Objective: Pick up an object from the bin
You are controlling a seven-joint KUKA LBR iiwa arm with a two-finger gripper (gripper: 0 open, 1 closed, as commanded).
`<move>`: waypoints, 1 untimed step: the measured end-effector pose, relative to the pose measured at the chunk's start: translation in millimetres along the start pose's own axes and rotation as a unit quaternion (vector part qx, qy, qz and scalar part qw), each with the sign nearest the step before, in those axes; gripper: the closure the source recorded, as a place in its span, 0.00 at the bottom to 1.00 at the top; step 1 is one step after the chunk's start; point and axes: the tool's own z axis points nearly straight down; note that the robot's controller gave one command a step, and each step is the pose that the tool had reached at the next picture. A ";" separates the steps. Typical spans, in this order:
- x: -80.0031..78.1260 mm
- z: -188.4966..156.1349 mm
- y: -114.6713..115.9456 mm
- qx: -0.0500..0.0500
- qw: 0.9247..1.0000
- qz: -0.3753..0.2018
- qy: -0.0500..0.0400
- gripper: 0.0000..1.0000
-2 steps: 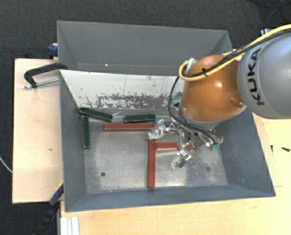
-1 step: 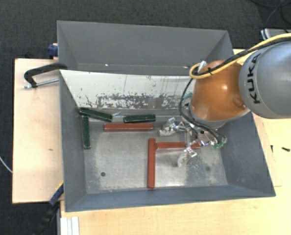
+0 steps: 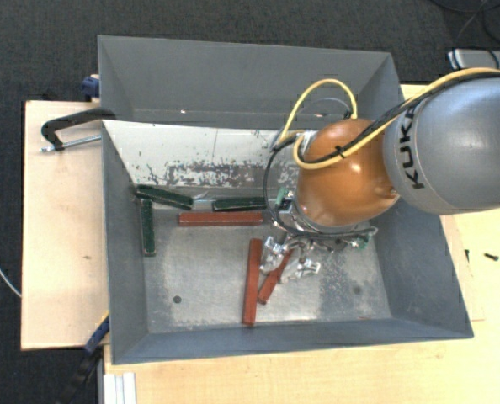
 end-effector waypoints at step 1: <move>-7.5 -0.1 7.0 0.001 1.000 -0.008 0.000 1.00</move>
Offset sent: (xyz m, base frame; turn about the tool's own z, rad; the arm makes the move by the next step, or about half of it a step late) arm 0.0000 0.0001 0.0655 0.0000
